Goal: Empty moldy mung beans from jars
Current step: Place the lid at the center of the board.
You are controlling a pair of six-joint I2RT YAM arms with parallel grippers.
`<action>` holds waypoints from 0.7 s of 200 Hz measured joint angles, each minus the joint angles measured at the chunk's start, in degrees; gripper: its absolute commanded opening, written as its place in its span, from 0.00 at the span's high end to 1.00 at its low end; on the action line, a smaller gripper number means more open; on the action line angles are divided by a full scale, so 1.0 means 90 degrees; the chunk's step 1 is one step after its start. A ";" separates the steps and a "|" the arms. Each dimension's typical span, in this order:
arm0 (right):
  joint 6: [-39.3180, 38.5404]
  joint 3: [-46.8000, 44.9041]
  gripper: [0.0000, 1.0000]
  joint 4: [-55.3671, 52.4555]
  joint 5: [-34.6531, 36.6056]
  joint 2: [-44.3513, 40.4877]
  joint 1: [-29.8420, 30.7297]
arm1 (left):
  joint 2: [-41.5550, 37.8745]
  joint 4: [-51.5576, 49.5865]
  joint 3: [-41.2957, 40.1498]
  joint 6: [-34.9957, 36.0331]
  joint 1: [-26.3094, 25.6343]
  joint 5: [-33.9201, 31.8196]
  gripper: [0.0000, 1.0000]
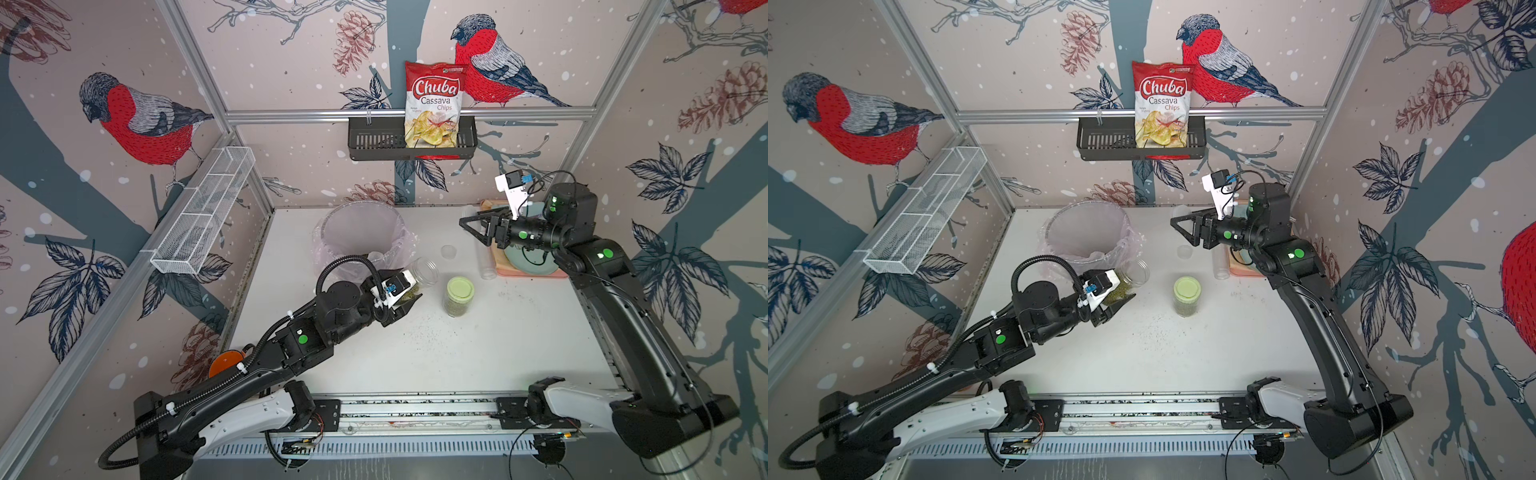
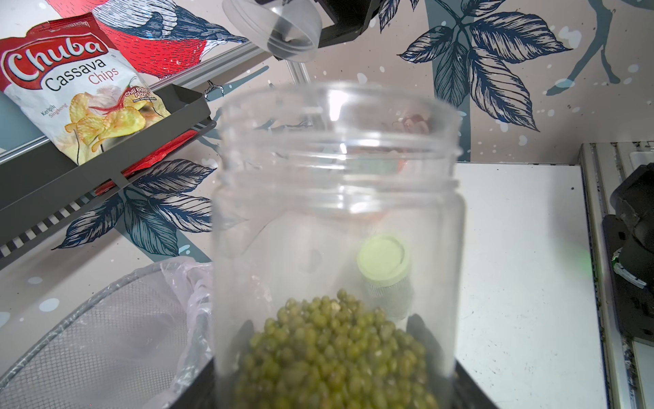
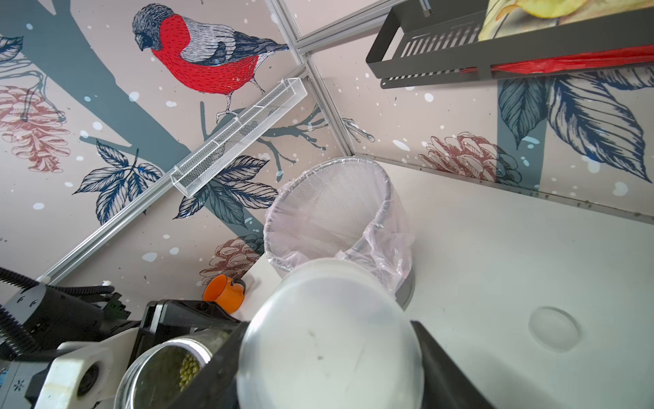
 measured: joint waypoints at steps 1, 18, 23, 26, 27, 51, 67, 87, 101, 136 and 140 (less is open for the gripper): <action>0.0002 0.0002 0.36 0.0000 0.0000 0.0005 -0.0007 | 0.0000 0.0000 0.0000 0.0000 0.0000 0.0000 0.87; 0.0007 0.0058 0.36 -0.0005 0.0027 0.0155 -0.0165 | -0.0005 0.0002 0.0000 -0.0002 0.0000 0.0000 0.87; 0.0010 0.0083 0.36 0.0002 0.0036 0.0209 -0.0202 | -0.0007 0.0002 0.0000 -0.0002 0.0000 -0.0002 0.87; 0.0010 0.0100 0.36 0.0019 0.0046 0.0245 -0.0216 | -0.0007 0.0002 0.0000 -0.0002 0.0000 -0.0002 0.87; 0.0010 0.0104 0.36 0.0027 0.0049 0.0253 -0.0219 | -0.0007 0.0002 0.0000 -0.0002 0.0000 -0.0002 0.87; 0.0010 0.0199 0.37 0.0090 0.0301 0.0602 -0.0279 | -0.0017 0.0002 0.0000 0.0000 0.0000 -0.0007 0.87; 0.0010 0.0296 0.37 0.0119 0.0631 0.0916 -0.0296 | -0.0017 0.0002 0.0000 0.0002 0.0000 -0.0019 0.87; 0.0039 0.0391 0.38 0.0124 0.1107 0.1358 -0.0313 | -0.0017 0.0002 0.0000 0.0005 0.0000 -0.0027 0.87; 0.0180 0.0442 0.38 0.0138 0.1498 0.1685 -0.0342 | -0.0017 0.0002 0.0002 0.0005 0.0000 -0.0034 0.87; 0.0396 0.0580 0.38 0.0294 0.2497 0.2487 -0.0369 | -0.0017 0.0005 0.0002 0.0005 0.0000 -0.0078 0.87; 0.0464 0.0610 0.38 0.0323 0.2582 0.2579 -0.0369 | -0.0015 0.0005 0.0002 0.0005 0.0000 -0.0092 0.87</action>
